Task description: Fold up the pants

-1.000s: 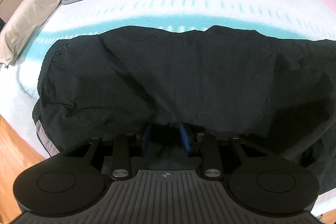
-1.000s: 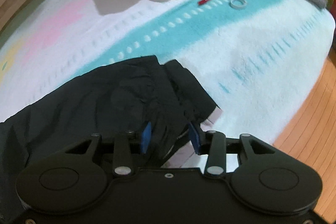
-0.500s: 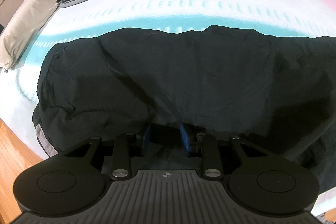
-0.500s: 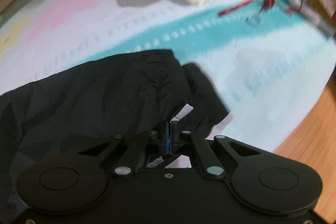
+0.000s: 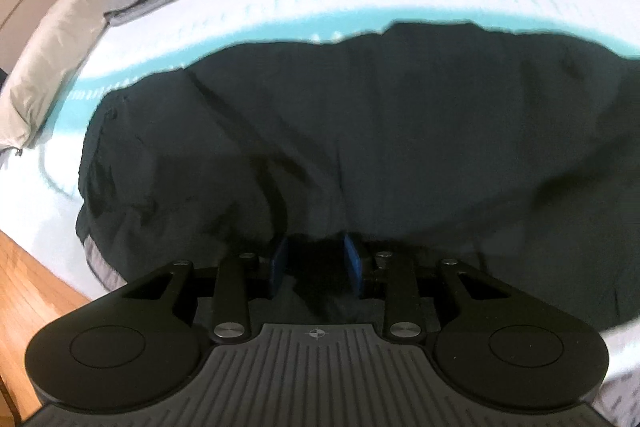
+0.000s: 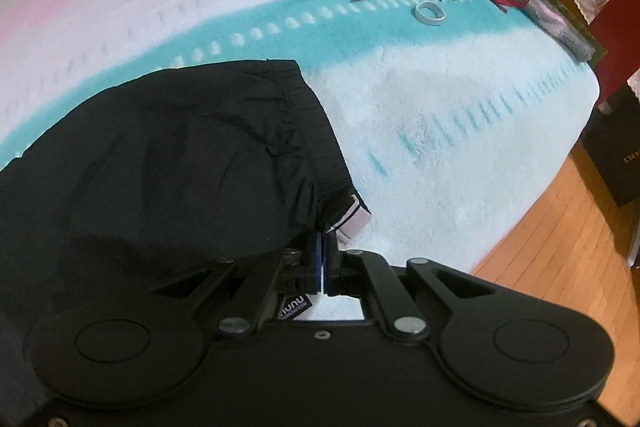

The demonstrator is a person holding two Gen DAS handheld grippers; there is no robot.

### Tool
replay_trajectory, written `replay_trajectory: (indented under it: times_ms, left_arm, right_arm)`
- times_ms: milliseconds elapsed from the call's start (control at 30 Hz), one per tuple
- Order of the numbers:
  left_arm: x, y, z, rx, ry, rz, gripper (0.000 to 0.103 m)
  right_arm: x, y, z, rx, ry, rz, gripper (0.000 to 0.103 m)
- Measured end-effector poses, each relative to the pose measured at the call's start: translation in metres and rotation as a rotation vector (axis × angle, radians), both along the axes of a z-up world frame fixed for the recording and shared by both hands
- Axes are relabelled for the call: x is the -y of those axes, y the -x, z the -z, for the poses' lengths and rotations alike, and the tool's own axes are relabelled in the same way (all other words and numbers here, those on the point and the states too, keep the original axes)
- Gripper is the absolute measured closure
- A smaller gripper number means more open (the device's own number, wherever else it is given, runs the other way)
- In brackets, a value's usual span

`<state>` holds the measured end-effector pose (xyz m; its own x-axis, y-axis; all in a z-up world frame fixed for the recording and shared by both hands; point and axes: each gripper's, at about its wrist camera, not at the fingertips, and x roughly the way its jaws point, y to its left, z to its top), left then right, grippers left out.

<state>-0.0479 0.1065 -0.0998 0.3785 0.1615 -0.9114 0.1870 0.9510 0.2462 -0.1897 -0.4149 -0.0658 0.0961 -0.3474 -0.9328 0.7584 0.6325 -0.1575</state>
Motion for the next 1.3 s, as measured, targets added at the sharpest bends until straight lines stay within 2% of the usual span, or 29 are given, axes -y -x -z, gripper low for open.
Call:
replay_trajectory:
  times_ms: [200, 300, 333, 367, 433, 533, 600, 700, 800, 967, 1133, 1200, 1267, 1300]
  left_arm:
    - [-0.018, 0.002, -0.001, -0.072, 0.072, -0.041, 0.072]
    - [-0.023, 0.006, -0.002, -0.091, 0.093, -0.062, 0.073]
    - [-0.023, 0.007, -0.005, -0.086, 0.095, -0.069, 0.073]
    - [-0.024, 0.008, -0.008, -0.08, 0.098, -0.071, 0.073]
    - [-0.026, 0.009, -0.019, -0.053, 0.125, -0.073, 0.073]
    - [-0.034, 0.008, -0.042, 0.019, 0.165, -0.094, 0.072]
    - [-0.041, 0.002, -0.057, 0.067, 0.181, -0.115, 0.072]
    - [-0.053, -0.01, -0.066, 0.144, 0.128, -0.18, 0.072]
    - [-0.066, -0.022, -0.062, 0.17, 0.072, -0.246, 0.072]
    - [-0.086, -0.034, -0.042, 0.129, 0.036, -0.304, 0.072]
    - [-0.108, -0.029, -0.012, 0.022, 0.034, -0.361, 0.072]
    - [-0.117, -0.023, -0.006, 0.006, 0.033, -0.363, 0.072]
    - [-0.118, -0.02, -0.008, 0.01, 0.026, -0.344, 0.072]
    - [-0.119, -0.019, -0.009, 0.01, 0.025, -0.341, 0.072]
  right_arm:
    - [0.001, -0.002, -0.001, -0.01, -0.006, 0.036, 0.098]
    - [0.0, 0.001, -0.011, 0.013, 0.01, 0.057, 0.094]
    - [-0.001, 0.001, -0.016, 0.019, 0.035, 0.059, 0.087]
    - [-0.004, 0.002, -0.024, 0.024, 0.076, 0.058, 0.076]
    - [-0.009, 0.002, -0.038, 0.051, 0.144, 0.055, 0.068]
    - [-0.021, -0.001, -0.06, 0.137, 0.184, 0.026, 0.067]
    - [-0.031, -0.008, -0.072, 0.232, 0.151, -0.024, 0.067]
    - [-0.053, -0.032, -0.078, 0.329, 0.06, -0.157, 0.067]
    - [-0.089, -0.063, -0.077, 0.38, -0.008, -0.316, 0.067]
    - [-0.155, -0.113, -0.069, 0.446, -0.162, -0.571, 0.067]
    - [-0.231, -0.163, -0.069, 0.46, -0.251, -0.831, 0.067]
    - [-0.258, -0.182, -0.068, 0.454, -0.261, -0.924, 0.063]
    - [-0.281, -0.202, -0.064, 0.455, -0.273, -0.997, 0.05]
    - [-0.293, -0.213, -0.061, 0.454, -0.288, -1.028, 0.048]
